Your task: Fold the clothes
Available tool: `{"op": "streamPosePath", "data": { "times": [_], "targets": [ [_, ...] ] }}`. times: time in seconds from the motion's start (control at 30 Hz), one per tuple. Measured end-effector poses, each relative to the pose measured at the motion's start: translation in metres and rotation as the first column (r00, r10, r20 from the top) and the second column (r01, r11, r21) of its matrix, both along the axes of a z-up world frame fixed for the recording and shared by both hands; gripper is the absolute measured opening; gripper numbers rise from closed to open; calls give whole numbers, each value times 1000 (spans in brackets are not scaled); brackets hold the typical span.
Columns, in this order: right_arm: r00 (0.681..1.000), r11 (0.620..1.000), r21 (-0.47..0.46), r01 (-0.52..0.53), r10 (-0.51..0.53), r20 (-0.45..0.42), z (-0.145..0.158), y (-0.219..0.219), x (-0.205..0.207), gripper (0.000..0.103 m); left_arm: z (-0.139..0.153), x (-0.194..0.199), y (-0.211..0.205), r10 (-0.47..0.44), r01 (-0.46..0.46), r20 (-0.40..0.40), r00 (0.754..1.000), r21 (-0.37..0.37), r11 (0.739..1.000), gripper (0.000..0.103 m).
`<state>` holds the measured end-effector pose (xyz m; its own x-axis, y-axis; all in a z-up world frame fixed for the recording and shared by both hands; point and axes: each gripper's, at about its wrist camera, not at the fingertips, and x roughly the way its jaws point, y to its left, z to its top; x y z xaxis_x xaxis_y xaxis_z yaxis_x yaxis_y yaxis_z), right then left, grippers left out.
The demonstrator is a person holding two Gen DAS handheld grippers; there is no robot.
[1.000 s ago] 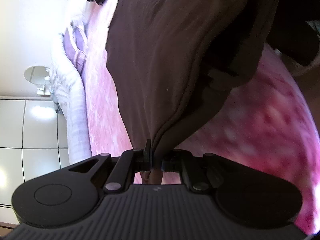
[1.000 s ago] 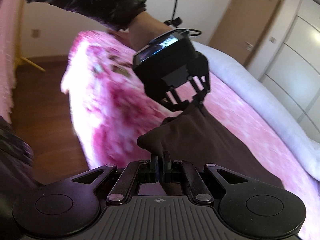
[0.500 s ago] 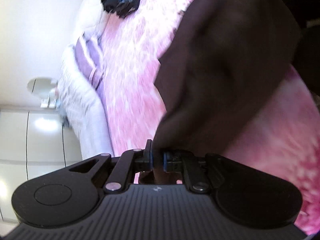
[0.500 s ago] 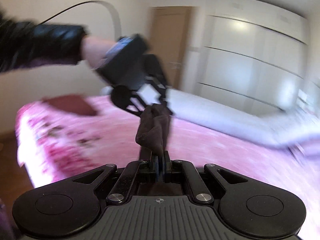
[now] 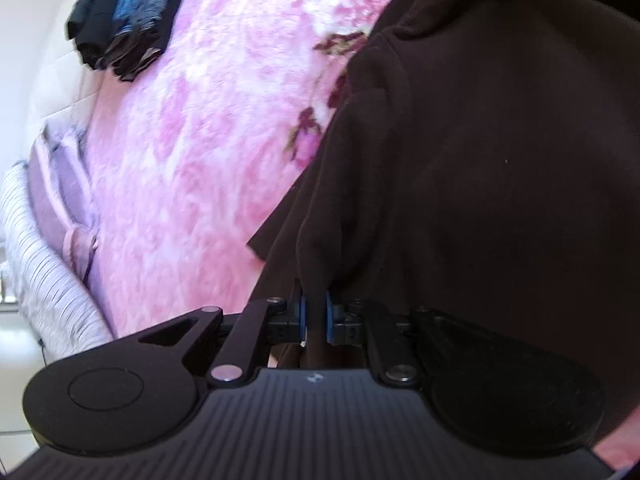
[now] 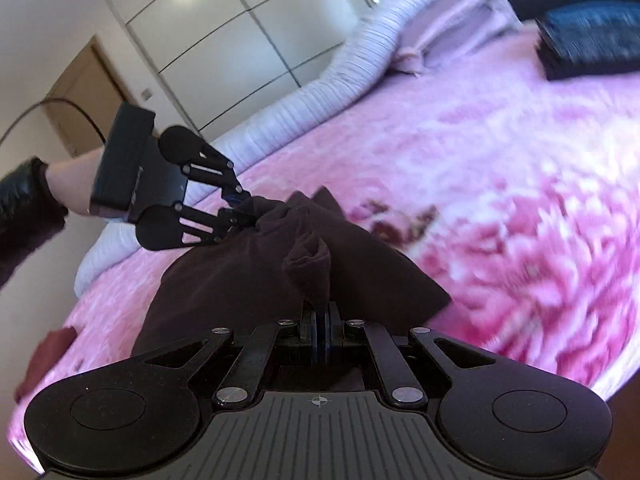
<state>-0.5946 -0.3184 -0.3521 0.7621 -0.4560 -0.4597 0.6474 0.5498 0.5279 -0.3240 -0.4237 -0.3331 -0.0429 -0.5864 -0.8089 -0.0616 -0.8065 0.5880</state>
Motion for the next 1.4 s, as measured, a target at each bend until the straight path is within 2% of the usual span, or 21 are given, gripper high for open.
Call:
{"op": "streamPosePath", "data": {
  "times": [0.1,0.2,0.27,0.43,0.53,0.57,0.63,0.7,0.77,0.83,0.87,0.93,0.97,1.17,1.27,1.33,1.4],
  "targets": [
    [1000,1000,-1,14,-13,14,4,-1,-6,2,3,-1,-1,-31,31,-3,1000,3,1000,9],
    [999,999,-13,47,-46,18,6,5,-5,2,11,5,10,-13,12,-67,998,-2,1000,9],
    [998,998,-3,66,-66,17,1,4,-6,2,14,1,4,-5,3,-106,994,-13,1000,9],
    [995,995,16,103,-103,6,-8,1,-7,2,-8,-3,4,0,-1,-122,992,-9,1000,11],
    [993,993,27,114,-114,4,-11,1,-8,2,-6,2,2,49,-57,-202,978,-32,998,25],
    [993,993,32,117,-117,5,-12,1,-8,2,-1,7,0,76,-87,-241,967,-36,996,32],
    [992,991,43,125,-126,13,-14,1,-10,2,16,20,-11,165,-177,-350,922,-3,984,34],
    [990,990,50,135,-136,19,-11,4,-13,2,38,38,-20,259,-281,-455,852,19,959,34],
    [990,989,44,142,-143,17,-9,6,-12,2,58,66,-24,354,-395,-548,758,47,917,34],
    [989,988,46,146,-147,21,-7,6,-11,2,73,97,-23,453,-500,-618,643,110,859,34],
    [988,988,51,148,-149,25,-7,7,-11,2,77,112,-20,500,-544,-642,581,151,826,35],
    [987,986,66,154,-156,36,-7,7,-12,2,76,137,-12,582,-596,-660,475,245,765,35],
    [986,985,76,158,-161,44,-8,7,-13,2,74,147,-9,614,-614,-661,430,285,736,35],
    [985,983,86,163,-167,41,-5,6,-13,2,29,148,14,665,-632,-619,418,328,702,35],
    [984,984,44,172,-174,48,4,13,-18,2,8,149,24,687,-641,-599,411,346,685,35],
    [982,983,7,186,-186,29,9,19,-22,1,3,147,20,681,-642,-613,401,342,686,35],
    [981,981,36,192,-193,16,1,14,-21,1,1,146,14,682,-640,-619,390,350,684,35]
  ]
}}
